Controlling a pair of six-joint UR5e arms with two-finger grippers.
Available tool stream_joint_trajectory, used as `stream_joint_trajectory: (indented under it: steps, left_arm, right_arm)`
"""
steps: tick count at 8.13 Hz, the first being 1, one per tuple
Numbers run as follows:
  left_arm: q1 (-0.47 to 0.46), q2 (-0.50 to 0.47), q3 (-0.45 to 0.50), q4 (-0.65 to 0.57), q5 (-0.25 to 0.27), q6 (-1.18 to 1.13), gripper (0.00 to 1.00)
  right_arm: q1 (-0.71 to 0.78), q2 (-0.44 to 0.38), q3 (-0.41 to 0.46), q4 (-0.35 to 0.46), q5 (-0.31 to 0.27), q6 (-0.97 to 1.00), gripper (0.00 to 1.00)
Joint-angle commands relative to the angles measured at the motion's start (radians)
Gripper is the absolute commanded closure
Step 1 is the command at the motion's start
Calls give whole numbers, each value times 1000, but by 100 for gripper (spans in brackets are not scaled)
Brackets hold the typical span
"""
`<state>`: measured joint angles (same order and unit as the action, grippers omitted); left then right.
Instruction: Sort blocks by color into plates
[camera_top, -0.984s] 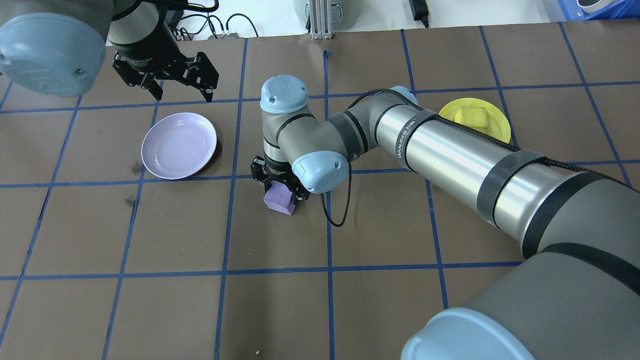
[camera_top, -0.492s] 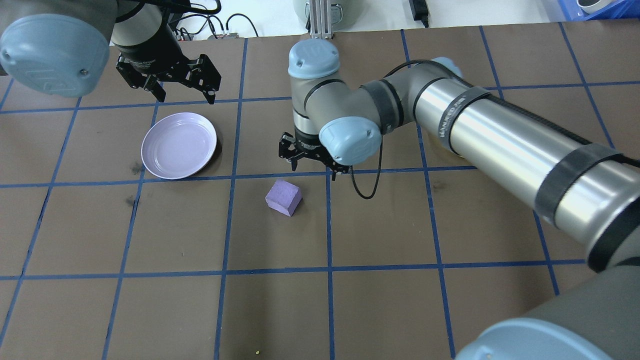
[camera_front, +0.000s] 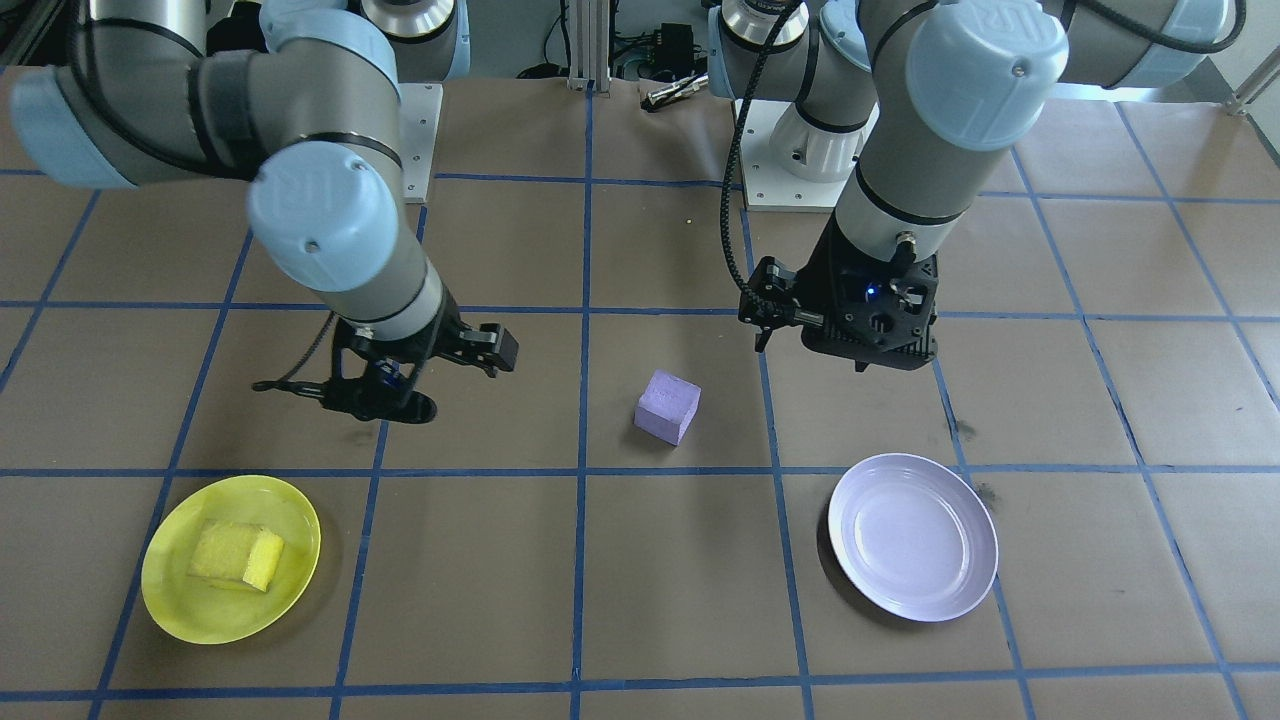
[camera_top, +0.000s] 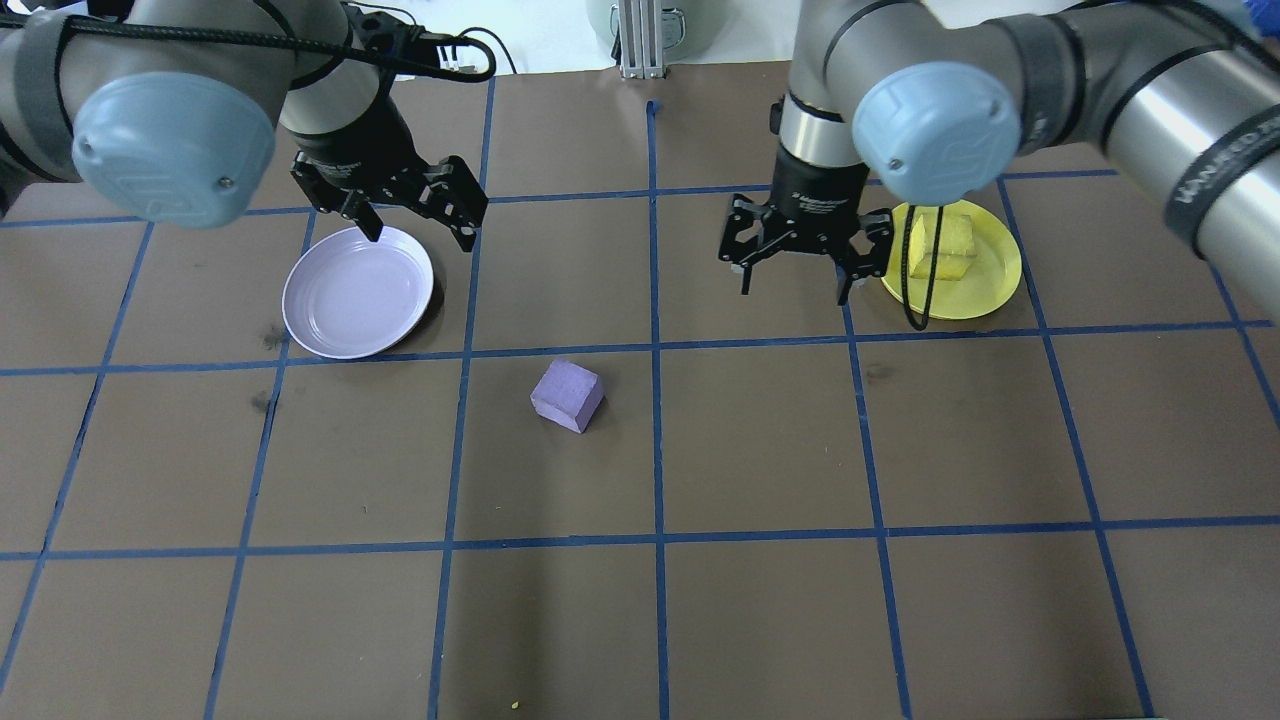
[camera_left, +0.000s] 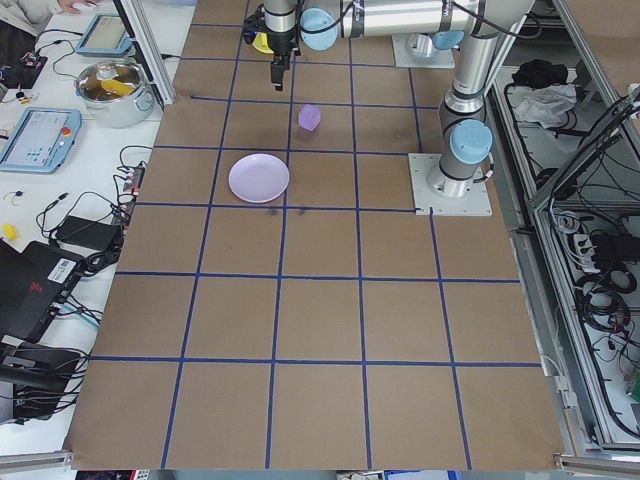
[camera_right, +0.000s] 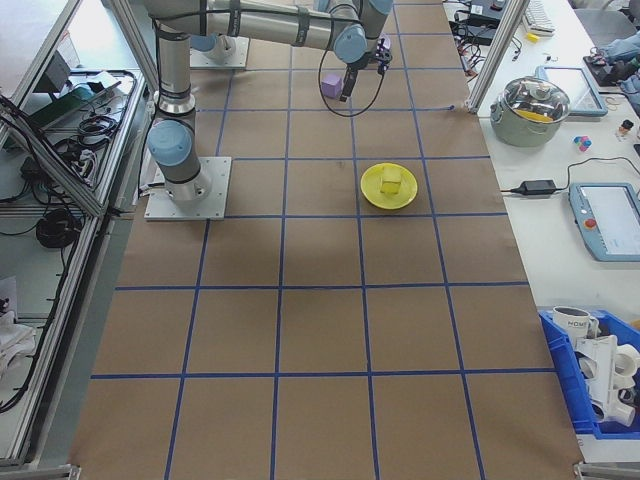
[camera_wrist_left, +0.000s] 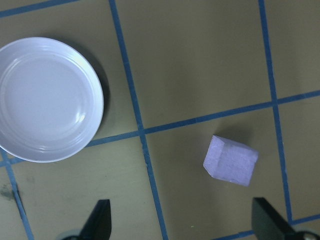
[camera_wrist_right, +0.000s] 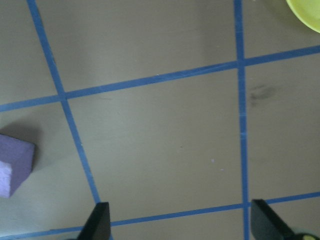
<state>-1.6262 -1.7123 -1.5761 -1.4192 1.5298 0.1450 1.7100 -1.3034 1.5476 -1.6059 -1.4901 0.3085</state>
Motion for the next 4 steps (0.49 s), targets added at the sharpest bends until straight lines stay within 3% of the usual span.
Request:
stream_joint_trajectory:
  steps: [1, 2, 4]
  left_arm:
    - [-58, -1, -117, 6, -20, 39, 0]
    - [-75, 5, -177, 15, -37, 39, 0]
    - [-124, -3, -229, 80, -39, 27, 0]
  right_arm:
    - [-96, -156, -7, 87, -96, -147, 0]
    - [-96, -204, -8, 81, -90, -146, 0]
    - [-93, -263, 6, -82, -82, -152, 0]
